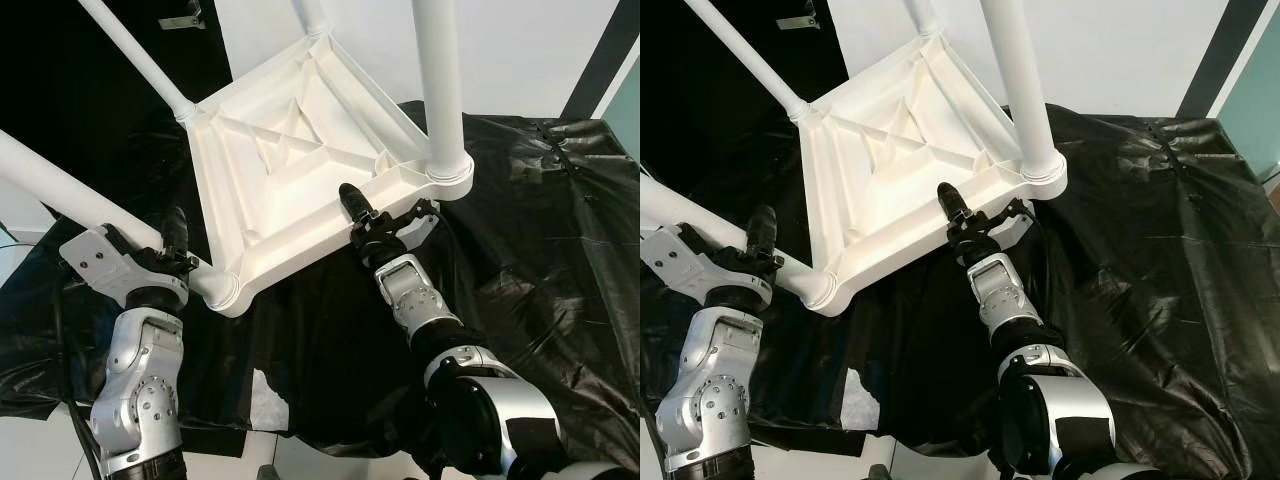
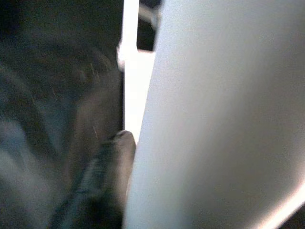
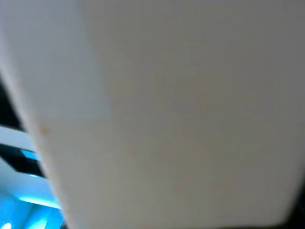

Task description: Building children table

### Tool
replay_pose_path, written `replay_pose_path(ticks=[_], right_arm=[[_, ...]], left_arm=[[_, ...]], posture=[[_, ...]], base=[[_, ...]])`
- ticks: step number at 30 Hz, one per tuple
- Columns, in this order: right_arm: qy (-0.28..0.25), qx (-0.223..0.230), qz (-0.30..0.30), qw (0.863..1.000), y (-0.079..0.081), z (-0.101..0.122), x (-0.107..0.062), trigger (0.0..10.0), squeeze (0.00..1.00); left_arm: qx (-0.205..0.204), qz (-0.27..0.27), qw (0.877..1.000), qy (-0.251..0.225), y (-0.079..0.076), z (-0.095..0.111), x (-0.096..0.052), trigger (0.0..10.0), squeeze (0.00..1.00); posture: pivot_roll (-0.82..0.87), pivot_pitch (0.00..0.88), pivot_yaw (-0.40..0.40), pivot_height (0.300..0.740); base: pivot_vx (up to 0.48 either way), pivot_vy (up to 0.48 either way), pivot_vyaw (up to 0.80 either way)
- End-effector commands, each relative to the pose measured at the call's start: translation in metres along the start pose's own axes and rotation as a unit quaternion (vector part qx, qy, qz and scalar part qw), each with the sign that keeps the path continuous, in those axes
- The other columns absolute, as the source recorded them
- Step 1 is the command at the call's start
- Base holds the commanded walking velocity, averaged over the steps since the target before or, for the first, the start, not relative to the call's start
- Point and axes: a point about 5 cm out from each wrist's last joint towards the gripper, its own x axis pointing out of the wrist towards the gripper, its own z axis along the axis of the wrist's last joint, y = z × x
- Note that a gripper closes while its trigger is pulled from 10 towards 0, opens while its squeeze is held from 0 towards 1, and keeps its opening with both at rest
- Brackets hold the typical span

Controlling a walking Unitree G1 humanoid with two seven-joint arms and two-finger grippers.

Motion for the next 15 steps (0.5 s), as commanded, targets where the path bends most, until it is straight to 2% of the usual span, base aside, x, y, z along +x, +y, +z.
replay_pose_path(ticks=[1, 2, 3, 4, 6, 7, 8, 9, 10, 11, 12, 14, 15], right_arm=[[0.021, 0.01, 0.068, 0.997, 0.033, -0.028, 0.008, 0.0, 0.0], [0.016, 0.008, 0.069, 0.997, 0.033, -0.026, 0.008, 0.0, 0.0], [0.016, 0.008, 0.069, 0.997, 0.033, -0.026, 0.008, 0.0, 0.0], [0.005, -0.003, 0.071, 0.997, 0.034, -0.022, 0.005, 3.7, 0.0], [0.005, -0.003, 0.071, 0.997, 0.034, -0.022, 0.005, 3.7, 0.0], [-0.002, -0.012, 0.072, 0.997, 0.035, -0.019, 0.004, 10.0, 0.0], [-0.012, -0.027, 0.079, 0.996, 0.038, -0.015, 0.001, 10.0, 0.0], [-0.023, -0.041, 0.079, 0.996, 0.041, -0.011, -0.003, 10.0, 0.0], [-0.023, -0.041, 0.079, 0.996, 0.041, -0.011, -0.003, 10.0, 0.0], [-0.036, -0.054, 0.082, 0.995, 0.043, -0.007, -0.007, 10.0, 0.0], [-0.036, -0.054, 0.082, 0.995, 0.043, -0.007, -0.007, 10.0, 0.0], [-0.054, -0.087, 0.083, 0.991, 0.047, 0.0, -0.018, 10.0, 0.0], [-0.059, -0.093, 0.085, 0.99, 0.048, 0.002, -0.023, 10.0, 0.0]], left_arm=[[-0.019, -0.052, 0.998, 0.037, -0.01, -0.013, -0.001, 10.0, 1.0], [-0.02, -0.08, 0.996, 0.033, -0.014, -0.009, -0.004, 10.0, 1.0], [-0.02, -0.08, 0.996, 0.033, -0.014, -0.009, -0.004, 10.0, 1.0], [-0.026, -0.15, 0.987, 0.045, -0.02, 0.001, -0.013, 10.0, 1.0], [-0.026, -0.15, 0.987, 0.045, -0.02, 0.001, -0.013, 10.0, 1.0], [-0.026, -0.2, 0.978, 0.058, -0.025, 0.007, -0.021, 10.0, 0.54], [-0.014, -0.238, 0.969, 0.073, -0.023, 0.016, -0.029, 10.0, 0.0], [0.007, -0.277, 0.957, 0.084, -0.023, 0.024, -0.037, 10.0, 0.0], [0.007, -0.277, 0.957, 0.084, -0.023, 0.024, -0.037, 10.0, 0.0], [0.027, -0.303, 0.948, 0.088, -0.021, 0.032, -0.042, 10.0, 0.0], [0.027, -0.303, 0.948, 0.088, -0.021, 0.032, -0.042, 10.0, 0.0], [0.064, -0.341, 0.933, 0.098, -0.023, 0.04, -0.049, 10.0, 0.0], [0.073, -0.345, 0.93, 0.103, -0.023, 0.04, -0.049, 10.0, 0.0]], posture=[[0.13, 0.047, 0.013, 0.74], [0.13, 0.049, 0.012, 0.74], [0.13, 0.049, 0.012, 0.74], [0.12, 0.048, 0.007, 0.74], [0.12, 0.048, 0.007, 0.74], [0.12, 0.049, 0.004, 0.74], [0.12, 0.048, -0.002, 0.74], [0.12, 0.047, -0.007, 0.74], [0.12, 0.047, -0.007, 0.74], [0.12, 0.047, -0.01, 0.74], [0.12, 0.047, -0.01, 0.74], [0.11, 0.049, -0.007, 0.74], [0.11, 0.049, -0.006, 0.74]], base=[[0.0, 0.0, 0.0], [0.0, 0.0, 0.0], [0.0, 0.0, 0.0], [0.0, 0.0, 0.0], [0.0, 0.0, 0.0], [0.0, 0.0, 0.0], [0.0, 0.0, 0.0], [0.0, 0.0, 0.0], [0.0, 0.0, 0.0], [0.0, 0.0, 0.0], [0.0, 0.0, 0.0], [0.0, 0.0, 0.0], [0.0, 0.0, 0.0]])
